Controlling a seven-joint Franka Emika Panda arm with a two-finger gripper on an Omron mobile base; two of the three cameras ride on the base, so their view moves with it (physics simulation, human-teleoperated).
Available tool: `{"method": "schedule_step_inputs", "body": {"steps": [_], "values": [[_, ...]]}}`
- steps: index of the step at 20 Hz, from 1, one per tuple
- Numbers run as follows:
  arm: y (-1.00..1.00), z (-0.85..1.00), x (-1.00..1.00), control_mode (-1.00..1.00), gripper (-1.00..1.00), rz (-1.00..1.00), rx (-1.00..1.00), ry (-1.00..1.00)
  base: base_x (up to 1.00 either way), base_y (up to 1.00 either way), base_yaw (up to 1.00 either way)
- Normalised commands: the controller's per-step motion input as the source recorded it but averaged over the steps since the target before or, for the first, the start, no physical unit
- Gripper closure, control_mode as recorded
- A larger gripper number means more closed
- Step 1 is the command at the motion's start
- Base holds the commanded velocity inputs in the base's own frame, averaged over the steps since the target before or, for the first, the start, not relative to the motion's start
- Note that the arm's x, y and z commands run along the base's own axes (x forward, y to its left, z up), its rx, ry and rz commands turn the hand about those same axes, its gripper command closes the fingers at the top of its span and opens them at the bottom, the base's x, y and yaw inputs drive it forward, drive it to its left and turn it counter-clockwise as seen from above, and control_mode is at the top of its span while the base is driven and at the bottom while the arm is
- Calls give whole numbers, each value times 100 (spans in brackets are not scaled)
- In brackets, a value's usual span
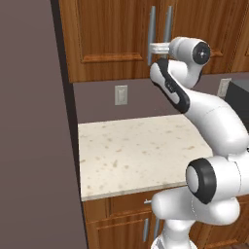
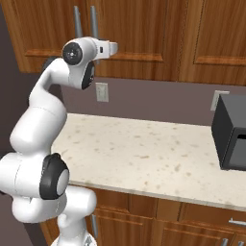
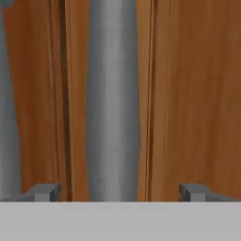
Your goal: Open the cabinet directly in front. Then move the liquor and the cup to the dining counter with the jar on it.
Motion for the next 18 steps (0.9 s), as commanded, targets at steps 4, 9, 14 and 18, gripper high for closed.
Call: {"method": "schedule_step_inputs", "body": {"steps": [4,9,14,18], "values": [[-1,-39,83,-100,-100,0,0,0,0,0,0],[-1,-31,79,-100,100,0,-1,0,0,0,0],[0,-1,3,-100,100,0,0,0,0,0,0],[0,0,0,-100,100,0,0,0,0,0,0]]}}
